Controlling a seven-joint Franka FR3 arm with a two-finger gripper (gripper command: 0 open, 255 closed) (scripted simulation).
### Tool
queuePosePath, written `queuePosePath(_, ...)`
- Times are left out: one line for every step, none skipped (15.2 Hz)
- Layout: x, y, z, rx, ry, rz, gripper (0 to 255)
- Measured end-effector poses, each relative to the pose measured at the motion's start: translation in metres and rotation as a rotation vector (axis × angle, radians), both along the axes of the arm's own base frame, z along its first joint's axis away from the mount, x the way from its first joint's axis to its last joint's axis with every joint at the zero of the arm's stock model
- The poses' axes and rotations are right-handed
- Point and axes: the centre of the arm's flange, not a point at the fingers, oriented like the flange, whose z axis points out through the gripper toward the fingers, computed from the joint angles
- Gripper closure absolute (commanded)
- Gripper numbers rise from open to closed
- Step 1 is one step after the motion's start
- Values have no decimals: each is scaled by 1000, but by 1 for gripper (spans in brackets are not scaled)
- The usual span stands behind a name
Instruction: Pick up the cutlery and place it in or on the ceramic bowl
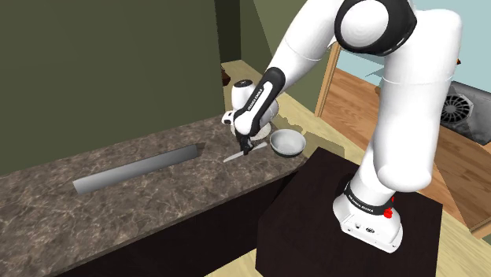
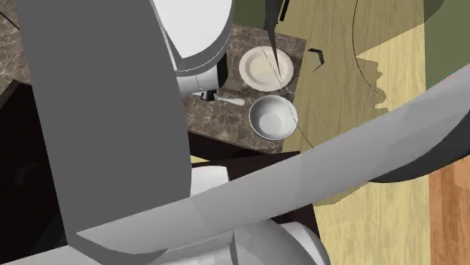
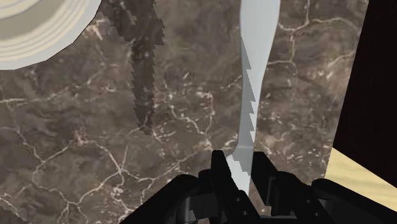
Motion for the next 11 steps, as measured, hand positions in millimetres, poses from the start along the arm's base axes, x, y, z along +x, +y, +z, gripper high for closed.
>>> queuePosePath(0, 0, 5, 0, 0, 0, 255)
queuePosePath(0, 1, 10, 0, 0, 0, 255)
queuePosePath(-1, 1, 15, 0, 0, 0, 255)
queuePosePath(-1, 0, 21, 0, 0, 0, 255)
queuePosePath(0, 0, 26, 0, 0, 0, 255)
queuePosePath(1, 0, 31, 0, 0, 0, 255)
queuePosePath(1, 0, 36, 0, 0, 0, 255)
queuePosePath(1, -1, 41, 0, 0, 0, 255)
queuePosePath(1, -2, 47, 0, 0, 0, 255)
queuePosePath(0, -1, 52, 0, 0, 0, 255)
queuePosePath(-1, -1, 57, 0, 0, 0, 255)
